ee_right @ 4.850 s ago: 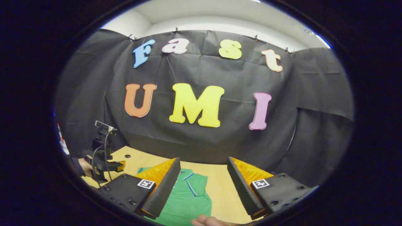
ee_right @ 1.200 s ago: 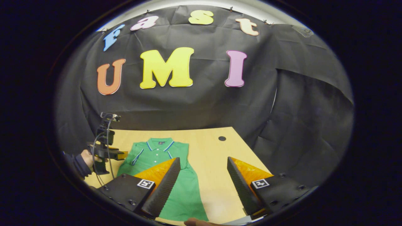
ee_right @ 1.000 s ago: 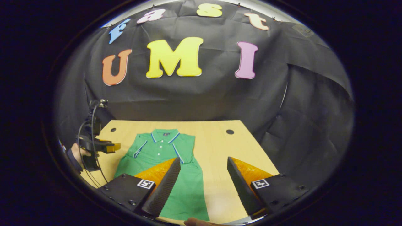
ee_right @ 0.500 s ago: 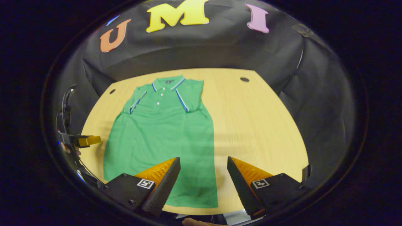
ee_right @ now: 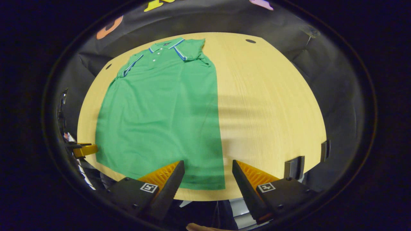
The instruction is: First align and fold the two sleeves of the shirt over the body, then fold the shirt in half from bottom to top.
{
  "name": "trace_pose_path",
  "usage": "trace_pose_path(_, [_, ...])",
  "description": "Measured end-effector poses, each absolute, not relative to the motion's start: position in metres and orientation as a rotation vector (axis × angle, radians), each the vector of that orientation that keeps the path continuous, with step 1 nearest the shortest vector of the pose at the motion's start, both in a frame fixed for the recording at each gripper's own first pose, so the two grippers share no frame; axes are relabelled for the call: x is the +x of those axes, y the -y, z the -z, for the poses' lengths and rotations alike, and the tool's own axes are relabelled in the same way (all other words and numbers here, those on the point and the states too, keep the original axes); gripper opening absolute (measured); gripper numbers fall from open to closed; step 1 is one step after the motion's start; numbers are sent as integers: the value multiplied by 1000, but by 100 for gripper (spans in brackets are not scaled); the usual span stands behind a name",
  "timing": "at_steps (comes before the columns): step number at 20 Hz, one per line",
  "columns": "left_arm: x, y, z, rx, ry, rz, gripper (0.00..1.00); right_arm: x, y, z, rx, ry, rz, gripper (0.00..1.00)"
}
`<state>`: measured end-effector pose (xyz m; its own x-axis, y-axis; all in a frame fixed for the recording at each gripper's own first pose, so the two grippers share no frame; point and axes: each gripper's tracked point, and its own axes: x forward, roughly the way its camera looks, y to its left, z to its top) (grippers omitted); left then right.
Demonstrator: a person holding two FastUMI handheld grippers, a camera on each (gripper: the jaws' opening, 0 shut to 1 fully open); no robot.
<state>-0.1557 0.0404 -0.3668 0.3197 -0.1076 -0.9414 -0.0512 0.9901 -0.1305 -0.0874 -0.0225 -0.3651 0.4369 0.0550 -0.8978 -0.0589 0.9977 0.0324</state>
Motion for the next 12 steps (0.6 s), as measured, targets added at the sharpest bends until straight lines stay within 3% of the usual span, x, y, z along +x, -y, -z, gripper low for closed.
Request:
trace_pose_path(1, [-158,-39,370,-138,-1259,34,80,-88,24,366,-19,-1119,-69,92])
trace_pose_path(2, [-159,-36,371,-137,-1271,39,80,-88,26,368,-34,-1127,-64,96])
trace_pose_path(9, [-156,-28,379,-75,-1322,37,78,-100,30,396,-24,-1254,-33,92])
trace_pose_path(10, [-156,-28,380,-57,-1330,47,78,-102,33,399,-24,-1275,-22,96])
trace_pose_path(12, [-155,-29,379,-78,-1352,27,78,-99,30,400,-7,-1288,-19,96])
